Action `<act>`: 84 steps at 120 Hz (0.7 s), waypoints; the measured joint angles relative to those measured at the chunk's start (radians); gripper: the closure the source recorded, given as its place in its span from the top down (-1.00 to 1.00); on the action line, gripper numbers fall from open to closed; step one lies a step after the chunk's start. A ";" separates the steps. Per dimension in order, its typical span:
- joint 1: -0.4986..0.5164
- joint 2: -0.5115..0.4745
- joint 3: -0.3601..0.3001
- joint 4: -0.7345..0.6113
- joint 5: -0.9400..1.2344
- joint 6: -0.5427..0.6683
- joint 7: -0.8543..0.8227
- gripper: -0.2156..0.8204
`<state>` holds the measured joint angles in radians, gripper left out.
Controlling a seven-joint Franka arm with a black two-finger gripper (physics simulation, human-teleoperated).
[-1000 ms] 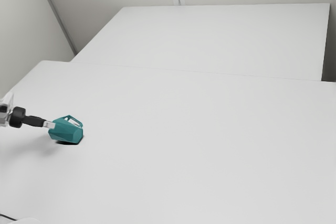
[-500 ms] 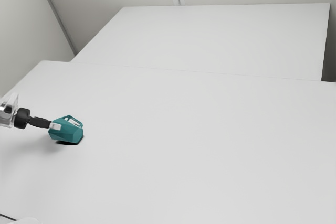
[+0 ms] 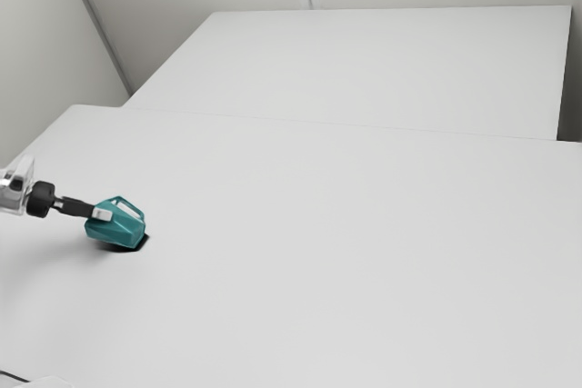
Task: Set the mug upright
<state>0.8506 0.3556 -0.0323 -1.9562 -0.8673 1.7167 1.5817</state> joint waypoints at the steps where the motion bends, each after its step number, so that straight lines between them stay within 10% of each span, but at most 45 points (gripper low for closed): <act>1: 0.000 -0.001 -0.001 0.000 0.000 0.000 0.000 -0.63; 84: -0.237 -0.205 -0.017 -0.027 0.115 0.098 -0.050 -0.93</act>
<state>0.6135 0.1507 -0.0495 -1.9834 -0.7519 1.8151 1.5312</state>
